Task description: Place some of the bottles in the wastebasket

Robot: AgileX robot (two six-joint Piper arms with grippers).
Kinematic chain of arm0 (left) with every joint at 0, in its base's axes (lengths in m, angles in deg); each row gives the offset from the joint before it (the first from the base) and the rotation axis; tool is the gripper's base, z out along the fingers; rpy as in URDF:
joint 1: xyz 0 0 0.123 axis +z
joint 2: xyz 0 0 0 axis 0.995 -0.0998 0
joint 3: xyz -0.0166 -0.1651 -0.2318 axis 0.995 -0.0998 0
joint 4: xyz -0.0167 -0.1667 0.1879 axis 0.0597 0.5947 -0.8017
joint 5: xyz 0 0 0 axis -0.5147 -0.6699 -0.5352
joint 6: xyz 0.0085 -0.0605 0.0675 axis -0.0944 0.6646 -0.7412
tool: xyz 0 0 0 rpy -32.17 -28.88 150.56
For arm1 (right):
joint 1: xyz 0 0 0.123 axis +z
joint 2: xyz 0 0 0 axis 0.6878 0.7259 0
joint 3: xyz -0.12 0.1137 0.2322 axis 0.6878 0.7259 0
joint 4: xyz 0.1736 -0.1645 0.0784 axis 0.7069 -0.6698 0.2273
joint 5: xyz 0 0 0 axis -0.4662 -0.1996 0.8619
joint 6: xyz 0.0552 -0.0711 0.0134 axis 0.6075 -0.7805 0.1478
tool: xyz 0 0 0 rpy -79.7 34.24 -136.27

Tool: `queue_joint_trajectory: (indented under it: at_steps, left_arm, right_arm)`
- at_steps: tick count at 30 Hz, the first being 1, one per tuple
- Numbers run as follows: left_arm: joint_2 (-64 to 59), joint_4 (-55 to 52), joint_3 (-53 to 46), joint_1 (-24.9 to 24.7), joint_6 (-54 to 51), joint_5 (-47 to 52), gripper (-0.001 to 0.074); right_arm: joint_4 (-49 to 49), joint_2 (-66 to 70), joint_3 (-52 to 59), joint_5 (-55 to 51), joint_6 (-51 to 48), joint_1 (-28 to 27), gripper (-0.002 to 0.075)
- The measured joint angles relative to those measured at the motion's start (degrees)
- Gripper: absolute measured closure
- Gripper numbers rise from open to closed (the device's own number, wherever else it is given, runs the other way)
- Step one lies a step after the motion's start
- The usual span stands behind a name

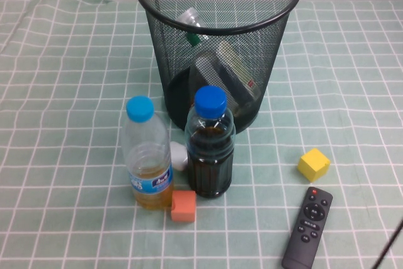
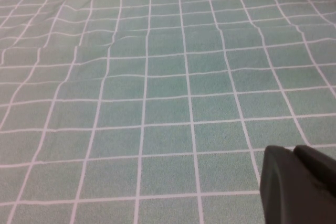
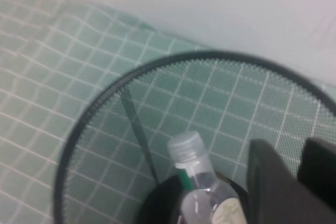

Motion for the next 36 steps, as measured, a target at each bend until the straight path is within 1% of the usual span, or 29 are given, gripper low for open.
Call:
queue_joint_trajectory:
  at_steps: [1, 4, 8, 11, 14, 18, 22, 25, 30, 36]
  left_arm:
    - [0.0, 0.0, 0.0, 0.0, 0.0, 0.0, 0.0739]
    - [0.0, 0.0, 0.0, 0.0, 0.0, 0.0, 0.0739]
    - [0.0, 0.0, 0.0, 0.0, 0.0, 0.0, 0.0739]
    - [0.0, 0.0, 0.0, 0.0, 0.0, 0.0, 0.0739]
    - [0.0, 0.0, 0.0, 0.0, 0.0, 0.0, 0.0739]
    - [0.0, 0.0, 0.0, 0.0, 0.0, 0.0, 0.0739]
    - [0.0, 0.0, 0.0, 0.0, 0.0, 0.0, 0.0739]
    - [0.0, 0.0, 0.0, 0.0, 0.0, 0.0, 0.0739]
    - [0.0, 0.0, 0.0, 0.0, 0.0, 0.0, 0.0739]
    - [0.0, 0.0, 0.0, 0.0, 0.0, 0.0, 0.0739]
  right_arm:
    - [0.6, -1.4, 0.0, -0.1, 0.0, 0.0, 0.0648]
    - [2.4, -5.1, 0.0, -0.5, 0.0, 0.0, 0.0706]
    - [4.0, -9.0, 0.2, -0.7, -1.0, 0.0, 0.0725]
    - [4.2, -13.4, 3.4, -0.7, -2.3, 0.0, 0.0727]
    - [3.5, -18.5, 10.2, -0.7, -2.7, 0.0, 0.0728]
    - [2.0, -26.5, 22.8, -0.8, -3.7, 0.0, 0.0729]
    - [-2.3, -35.0, 36.5, -0.9, -2.2, 0.0, 0.0729]
    - [-6.3, -41.3, 44.1, -1.0, -1.5, 0.0, 0.0729]
    - [-10.6, -48.8, 53.9, -1.0, -1.1, 0.0, 0.0729]
    - [-12.4, -55.4, 63.9, -0.3, -1.0, -0.3, 0.0731]
